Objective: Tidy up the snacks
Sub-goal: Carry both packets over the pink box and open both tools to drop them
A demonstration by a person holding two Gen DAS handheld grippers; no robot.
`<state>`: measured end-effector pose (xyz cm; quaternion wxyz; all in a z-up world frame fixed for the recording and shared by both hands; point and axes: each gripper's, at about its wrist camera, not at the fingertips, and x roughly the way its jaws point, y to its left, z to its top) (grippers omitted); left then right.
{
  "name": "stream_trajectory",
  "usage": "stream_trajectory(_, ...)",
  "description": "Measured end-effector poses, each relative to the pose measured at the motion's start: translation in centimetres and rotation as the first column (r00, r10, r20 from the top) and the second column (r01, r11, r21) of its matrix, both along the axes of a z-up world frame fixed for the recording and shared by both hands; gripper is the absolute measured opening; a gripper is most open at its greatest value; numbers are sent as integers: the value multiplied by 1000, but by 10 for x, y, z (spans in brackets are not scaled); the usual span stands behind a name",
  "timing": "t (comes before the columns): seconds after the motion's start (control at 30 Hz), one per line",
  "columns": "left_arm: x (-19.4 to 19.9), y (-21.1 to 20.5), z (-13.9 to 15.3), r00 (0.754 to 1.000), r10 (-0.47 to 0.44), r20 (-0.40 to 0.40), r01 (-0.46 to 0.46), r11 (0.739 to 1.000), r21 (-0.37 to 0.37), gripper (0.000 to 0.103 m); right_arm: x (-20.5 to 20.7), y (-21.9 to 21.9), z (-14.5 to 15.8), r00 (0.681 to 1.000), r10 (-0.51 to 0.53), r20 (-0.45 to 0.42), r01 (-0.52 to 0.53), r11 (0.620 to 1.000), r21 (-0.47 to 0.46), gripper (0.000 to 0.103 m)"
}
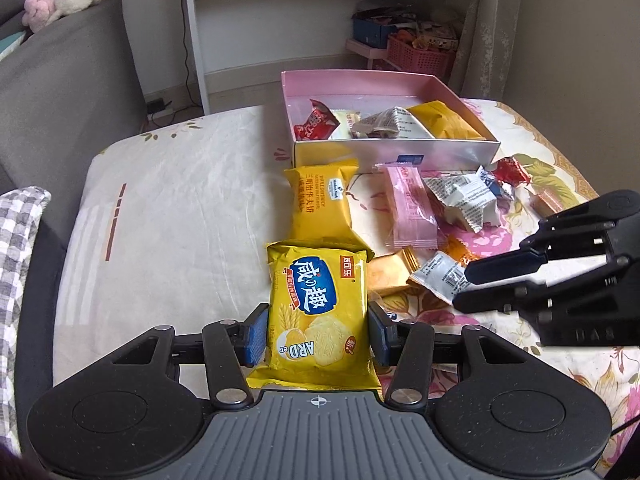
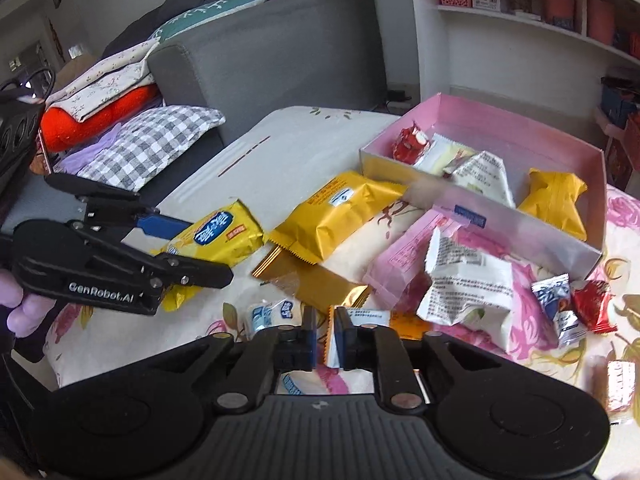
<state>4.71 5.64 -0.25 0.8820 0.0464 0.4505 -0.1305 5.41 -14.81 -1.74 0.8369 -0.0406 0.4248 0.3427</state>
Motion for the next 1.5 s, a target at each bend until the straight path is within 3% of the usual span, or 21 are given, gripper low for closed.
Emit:
stream_trajectory(0.03,1,1,-1,1000,7,-5,-7,1000,1,48,-3,4,-3,1000,19,-3,-19,1000,-5,38)
stream_trajectory(0.07,1,2,-2,1000,11,-9,-11,1000,2,48,-6,10,-5,999,46,-3,-46,999,-19,42)
stream_trajectory(0.23,1,8,-7,999,24,-27,-24,1000,8,48,-15,37,-19,991,134,-17,-135,984,-113,42)
stream_trajectory(0.4,-1,9,-10,999,18,-36,-18,1000,11,48,-20,53,-33,986,162,26,-153,964,-218,42)
stream_trajectory(0.43,-2,9,-9,999,18,-36,-17,1000,11,48,-20,55,-33,986,163,34,-151,961,-230,40)
stream_trajectory(0.47,-2,10,-10,999,17,-36,-17,1000,12,48,-20,55,-32,987,154,37,-142,963,-231,30)
stream_trajectory(0.57,-2,10,-10,999,20,-36,-19,1000,13,48,-19,54,-30,989,134,58,-117,964,-237,13)
stream_trajectory(0.87,5,16,1,999,52,-15,-52,998,-18,48,0,25,1,1000,15,27,-13,998,-55,11)
stream_trajectory(1.03,17,7,9,999,53,7,-53,998,-16,48,16,3,18,995,-83,57,84,996,-17,11)
stream_trajectory(1.33,68,-31,22,999,28,46,-27,1000,-14,48,74,-51,39,943,-321,89,319,947,37,11)
stream_trajectory(1.5,102,-54,22,997,21,74,-18,999,-48,48,104,-68,40,912,-396,102,389,917,88,11)
